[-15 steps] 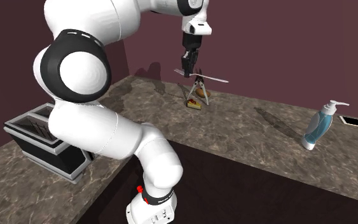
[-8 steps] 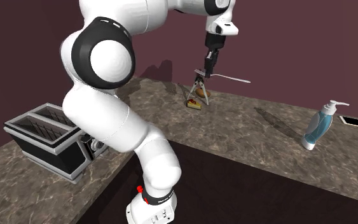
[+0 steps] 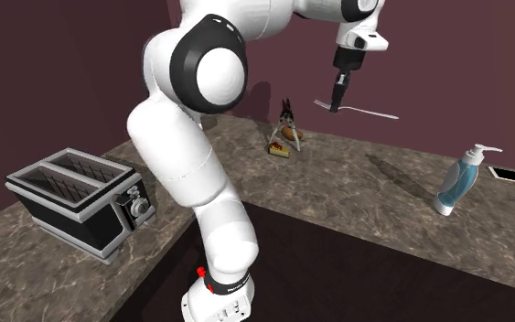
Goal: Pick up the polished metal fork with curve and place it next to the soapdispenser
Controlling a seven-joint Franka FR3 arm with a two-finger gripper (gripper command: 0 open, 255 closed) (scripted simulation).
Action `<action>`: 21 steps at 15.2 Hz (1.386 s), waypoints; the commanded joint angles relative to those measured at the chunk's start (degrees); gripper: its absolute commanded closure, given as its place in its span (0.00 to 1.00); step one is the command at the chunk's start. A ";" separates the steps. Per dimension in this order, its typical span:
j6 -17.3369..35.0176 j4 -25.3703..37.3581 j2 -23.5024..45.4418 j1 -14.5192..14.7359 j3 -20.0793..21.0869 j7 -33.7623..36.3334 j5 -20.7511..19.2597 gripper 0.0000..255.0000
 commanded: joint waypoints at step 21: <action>-13.49 59.27 47.41 -2.04 -4.31 -8.66 -11.88 1.00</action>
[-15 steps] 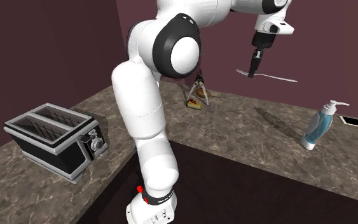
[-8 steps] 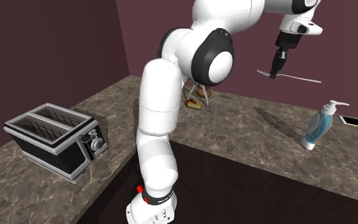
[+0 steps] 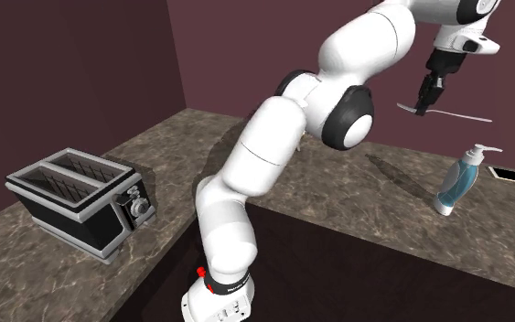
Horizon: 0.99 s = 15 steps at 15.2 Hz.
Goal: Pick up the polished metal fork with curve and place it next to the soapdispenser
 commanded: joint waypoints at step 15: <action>18.16 -27.00 -8.92 -2.87 0.15 -0.65 1.82 1.00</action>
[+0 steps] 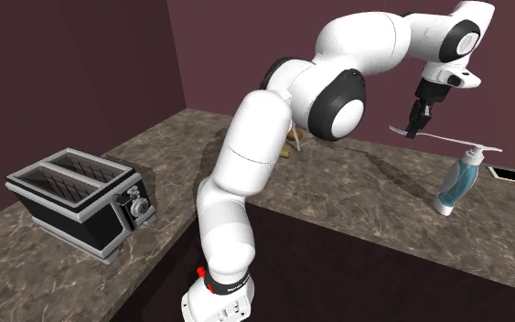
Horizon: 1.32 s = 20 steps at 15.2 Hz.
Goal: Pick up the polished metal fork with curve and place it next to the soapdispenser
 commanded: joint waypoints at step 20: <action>16.78 -17.94 -1.18 -0.92 -0.25 -0.43 0.21 1.00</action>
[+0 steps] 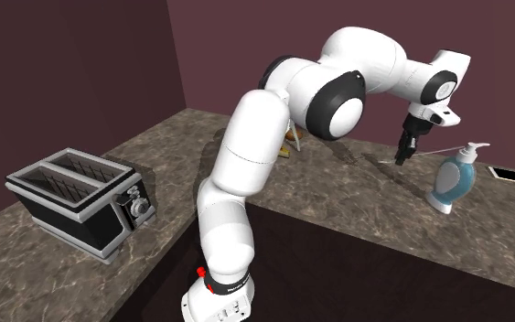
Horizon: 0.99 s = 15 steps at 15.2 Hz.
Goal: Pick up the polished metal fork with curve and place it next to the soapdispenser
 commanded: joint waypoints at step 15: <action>11.04 -8.26 2.87 0.02 -0.34 0.20 -0.67 1.00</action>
